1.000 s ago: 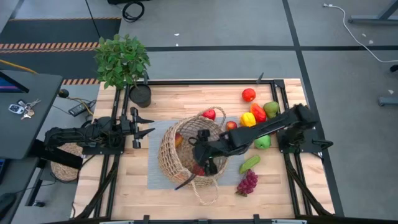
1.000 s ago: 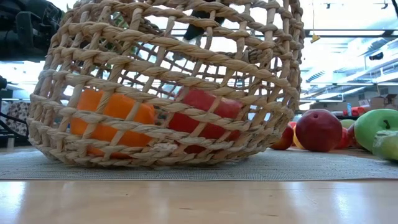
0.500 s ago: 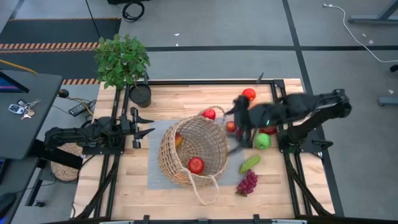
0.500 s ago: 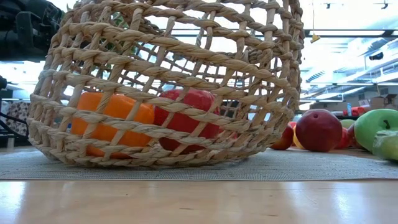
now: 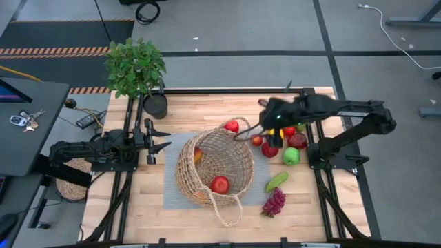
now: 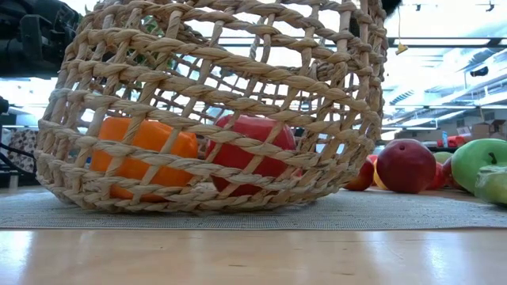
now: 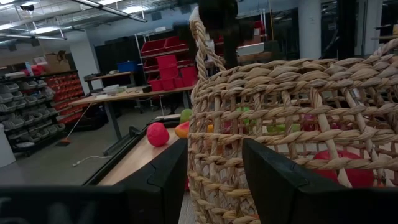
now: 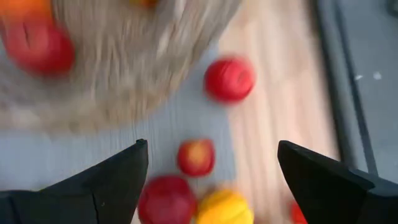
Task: Build produce basket
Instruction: Put the pomegranate into the brown basket
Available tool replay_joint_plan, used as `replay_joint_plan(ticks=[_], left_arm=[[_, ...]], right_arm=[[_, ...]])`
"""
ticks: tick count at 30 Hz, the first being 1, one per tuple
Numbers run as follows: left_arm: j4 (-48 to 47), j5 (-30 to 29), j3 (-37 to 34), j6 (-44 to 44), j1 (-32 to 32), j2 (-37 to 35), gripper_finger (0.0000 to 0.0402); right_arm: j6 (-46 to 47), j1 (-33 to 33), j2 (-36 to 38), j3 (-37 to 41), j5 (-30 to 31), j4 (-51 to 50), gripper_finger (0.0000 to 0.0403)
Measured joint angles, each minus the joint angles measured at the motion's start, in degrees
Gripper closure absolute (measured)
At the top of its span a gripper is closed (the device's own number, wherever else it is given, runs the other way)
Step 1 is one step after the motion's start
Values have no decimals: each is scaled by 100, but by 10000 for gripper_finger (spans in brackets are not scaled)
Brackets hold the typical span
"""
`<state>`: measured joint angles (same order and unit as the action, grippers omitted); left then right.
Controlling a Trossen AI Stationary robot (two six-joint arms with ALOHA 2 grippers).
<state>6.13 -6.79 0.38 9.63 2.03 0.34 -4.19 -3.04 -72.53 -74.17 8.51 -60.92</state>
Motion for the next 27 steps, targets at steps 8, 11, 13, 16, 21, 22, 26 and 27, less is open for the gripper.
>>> replay_joint_plan(ticks=[8, 11, 13, 16, 21, 22, 26, 27], left_arm=[[-1, 1, 1, 1, 0, 1, 241], [0, 0, 0, 0, 0, 0, 241], [0, 0, 2, 2, -1, 2, 241], [0, 2, 1, 1, 0, 1, 241], [-2, 0, 0, 0, 1, 2, 241], [0, 2, 0, 0, 1, 0, 241], [0, 0, 1, 0, 1, 1, 241], [0, 1, 1, 0, 0, 1, 241]], right_arm=[[-248, 43, 197, 1845, -203, 325, 42], [-353, 170, 360, 2296, -445, 619, 42], [-461, 274, 442, 2557, -442, 935, 42], [-779, 436, 493, 2957, -130, 1334, 42], [-1014, 517, 422, 3429, 88, 1612, 40], [-1014, 517, 406, 3450, 88, 1632, 37], [-1006, 517, 330, 3444, 135, 1677, 16], [-1014, 517, 318, 3449, 158, 1726, 10]])
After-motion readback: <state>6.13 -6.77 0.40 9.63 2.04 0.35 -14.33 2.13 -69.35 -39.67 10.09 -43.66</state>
